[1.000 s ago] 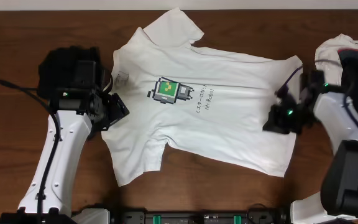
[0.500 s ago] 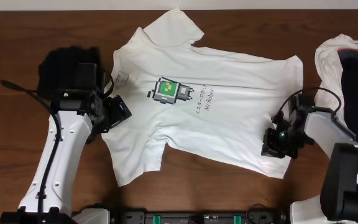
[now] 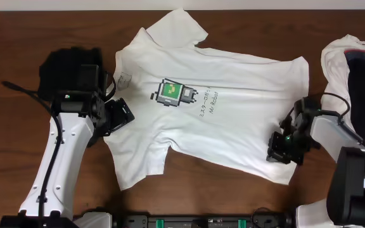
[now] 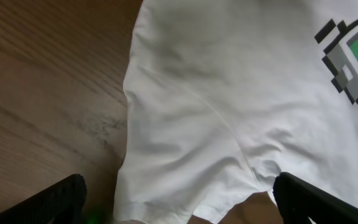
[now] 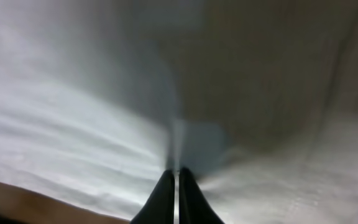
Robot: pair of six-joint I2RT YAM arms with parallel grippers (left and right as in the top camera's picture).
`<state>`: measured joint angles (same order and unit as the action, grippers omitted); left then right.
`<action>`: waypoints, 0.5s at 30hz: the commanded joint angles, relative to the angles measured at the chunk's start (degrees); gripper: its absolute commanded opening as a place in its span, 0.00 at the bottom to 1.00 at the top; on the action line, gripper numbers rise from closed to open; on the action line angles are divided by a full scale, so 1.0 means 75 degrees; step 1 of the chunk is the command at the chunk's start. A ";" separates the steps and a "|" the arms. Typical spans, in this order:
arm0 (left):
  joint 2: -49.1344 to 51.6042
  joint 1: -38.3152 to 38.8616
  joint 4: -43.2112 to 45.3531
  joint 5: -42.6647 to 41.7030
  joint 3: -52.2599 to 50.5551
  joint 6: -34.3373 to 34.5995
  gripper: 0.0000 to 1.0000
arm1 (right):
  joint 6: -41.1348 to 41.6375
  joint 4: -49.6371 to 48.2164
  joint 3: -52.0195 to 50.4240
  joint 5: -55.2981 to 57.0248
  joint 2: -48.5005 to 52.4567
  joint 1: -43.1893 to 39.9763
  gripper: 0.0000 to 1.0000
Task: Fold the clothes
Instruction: 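Move the left gripper to the left hem and right gripper to right hem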
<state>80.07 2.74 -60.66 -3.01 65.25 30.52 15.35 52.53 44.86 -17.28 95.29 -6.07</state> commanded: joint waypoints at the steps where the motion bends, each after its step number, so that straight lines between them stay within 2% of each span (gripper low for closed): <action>1: -0.0044 -0.0003 -0.0207 -0.0181 -0.0087 -0.0373 0.98 | 0.0032 0.0417 0.0280 0.0813 0.0280 0.0055 0.10; 5: -0.0044 -0.0003 -0.0842 -0.0772 -0.0087 -0.0629 0.98 | 0.0035 0.0988 0.0874 0.0810 0.0277 0.0064 0.24; 9: -0.0044 -0.0003 -0.1370 -0.1719 -0.0087 -0.1390 0.98 | 0.0029 0.1116 0.1043 0.0781 0.0274 0.0067 0.31; 15: -0.0047 -0.0003 -0.2060 -0.1798 -0.0201 -0.1708 0.98 | -0.0236 0.1113 0.1049 0.0440 0.0265 0.0061 0.37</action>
<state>80.07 2.74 -75.00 -14.50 65.12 20.86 14.98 60.75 52.07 -12.67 97.12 -6.02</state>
